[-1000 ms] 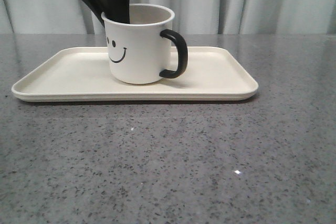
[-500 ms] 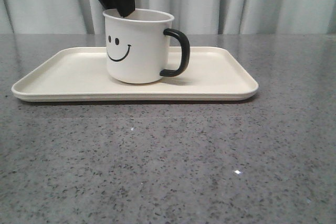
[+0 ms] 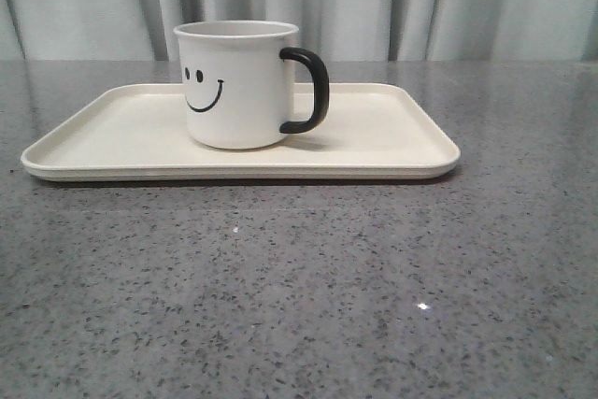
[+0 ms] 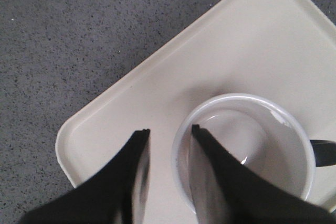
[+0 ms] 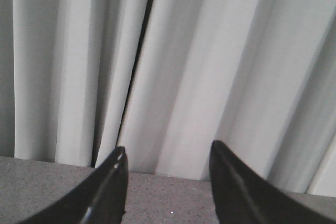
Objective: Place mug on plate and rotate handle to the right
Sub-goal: 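Withdraw the left gripper upward from the mug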
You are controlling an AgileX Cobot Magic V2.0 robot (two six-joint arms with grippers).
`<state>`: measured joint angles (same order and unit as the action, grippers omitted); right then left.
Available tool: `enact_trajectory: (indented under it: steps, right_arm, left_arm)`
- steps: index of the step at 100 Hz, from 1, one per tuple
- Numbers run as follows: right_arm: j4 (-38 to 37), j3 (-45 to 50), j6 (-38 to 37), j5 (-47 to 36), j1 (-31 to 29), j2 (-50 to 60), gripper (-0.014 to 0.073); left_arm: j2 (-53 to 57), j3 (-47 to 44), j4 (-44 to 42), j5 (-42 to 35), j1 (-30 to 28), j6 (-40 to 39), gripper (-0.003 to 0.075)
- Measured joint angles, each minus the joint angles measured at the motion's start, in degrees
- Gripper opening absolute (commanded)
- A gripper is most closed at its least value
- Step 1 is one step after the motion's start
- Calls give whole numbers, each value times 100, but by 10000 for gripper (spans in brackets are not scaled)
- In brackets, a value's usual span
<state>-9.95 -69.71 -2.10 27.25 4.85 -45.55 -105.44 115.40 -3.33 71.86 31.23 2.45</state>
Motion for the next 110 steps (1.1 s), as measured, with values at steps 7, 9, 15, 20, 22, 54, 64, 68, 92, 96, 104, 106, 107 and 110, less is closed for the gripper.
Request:
enact_trajectory:
  steps: [7, 9, 15, 20, 22, 54, 64, 68, 92, 96, 104, 106, 107, 110]
  right_arm:
    - [0, 0, 0, 0, 0, 0, 372]
    - [0, 0, 0, 0, 0, 0, 372]
    - [0, 0, 0, 0, 0, 0, 372]
    - [0, 0, 0, 0, 0, 0, 372]
    - [0, 0, 0, 0, 0, 0, 372]
    - [0, 0, 0, 8, 0, 0, 372]
    - [0, 0, 0, 8, 0, 0, 372]
    - [0, 0, 0, 8, 0, 0, 372]
    - [0, 0, 0, 18, 0, 0, 372]
    - [0, 0, 0, 13, 0, 0, 372]
    - [0, 0, 0, 13, 0, 0, 372]
    - [0, 0, 0, 21, 0, 0, 372]
    - [0, 0, 0, 21, 0, 0, 372]
    - [0, 0, 0, 21, 0, 0, 372]
  left_arm:
    - [69, 75, -13, 11, 0, 0, 200]
    - [101, 87, -13, 11, 0, 0, 200]
    - [209, 129, -22, 11, 0, 0, 200]
    - [332, 132, -36, 22, 0, 0, 200]
    - [393, 143, -48, 31, 0, 0, 200]
    - [1690, 158, -572, 79, 0, 0, 186]
    - [2165, 178, -742, 93, 0, 0, 186]
    - [2361, 181, -795, 107, 0, 0, 186]
    - [3395, -119, -1410, 127, 0, -125, 186]
    - [3569, -235, -1499, 127, 0, -150, 186]
    - [3888, -578, -1652, 135, 0, -192, 186]
    - [3973, -677, -1679, 135, 0, -213, 186]
    - [4029, -710, -1680, 135, 0, -245, 186]
    - [4141, -851, -1720, 135, 0, -245, 186]
